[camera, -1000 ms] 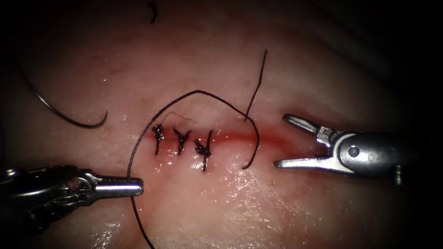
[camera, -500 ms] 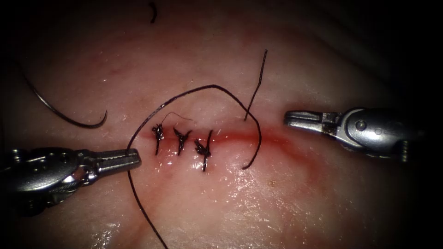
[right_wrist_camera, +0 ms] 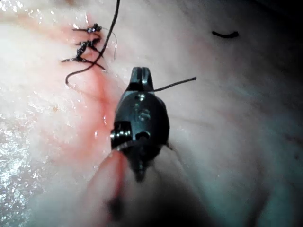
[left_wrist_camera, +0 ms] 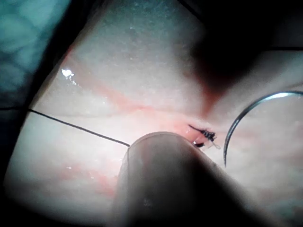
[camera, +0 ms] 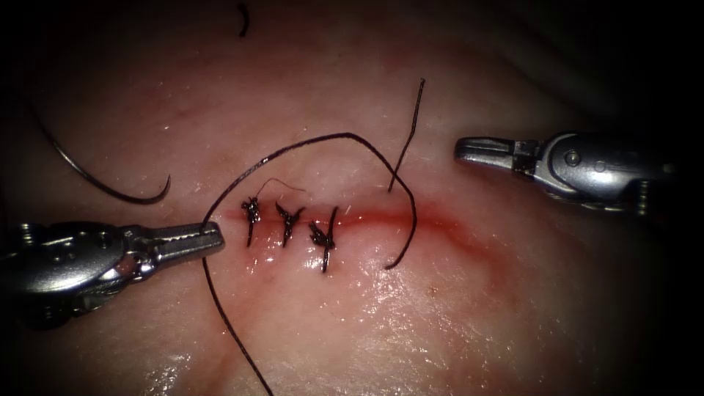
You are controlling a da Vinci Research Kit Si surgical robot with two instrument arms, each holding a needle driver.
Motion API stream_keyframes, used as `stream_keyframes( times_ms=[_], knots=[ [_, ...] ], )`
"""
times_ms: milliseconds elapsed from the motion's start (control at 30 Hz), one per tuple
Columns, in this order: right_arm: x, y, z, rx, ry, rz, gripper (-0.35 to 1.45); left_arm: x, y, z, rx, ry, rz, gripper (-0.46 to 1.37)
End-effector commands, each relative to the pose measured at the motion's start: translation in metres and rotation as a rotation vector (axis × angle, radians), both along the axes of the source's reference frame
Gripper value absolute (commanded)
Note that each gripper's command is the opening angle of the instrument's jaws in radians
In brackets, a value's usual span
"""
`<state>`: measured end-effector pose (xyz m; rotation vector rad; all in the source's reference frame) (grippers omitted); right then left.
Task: Wound Closure
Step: Loop two times around the right tool counter-clockwise
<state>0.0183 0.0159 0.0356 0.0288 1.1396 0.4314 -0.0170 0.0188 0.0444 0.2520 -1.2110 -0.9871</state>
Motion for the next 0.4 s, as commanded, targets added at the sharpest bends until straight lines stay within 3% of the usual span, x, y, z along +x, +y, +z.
stream_keyframes(
  times_ms=[33,400],
  knots=[
    [0.0,0.0,0.0,-0.012,-0.005,0.002,-0.35,0.0,-0.0001,0.0,0.0,0.008,-0.007,-0.35],
    [0.0,0.0,0.0,-0.026,-0.012,-0.009,-0.35,-0.0001,-0.0001,0.0,0.0,0.009,-0.008,-0.35]
  ],
)
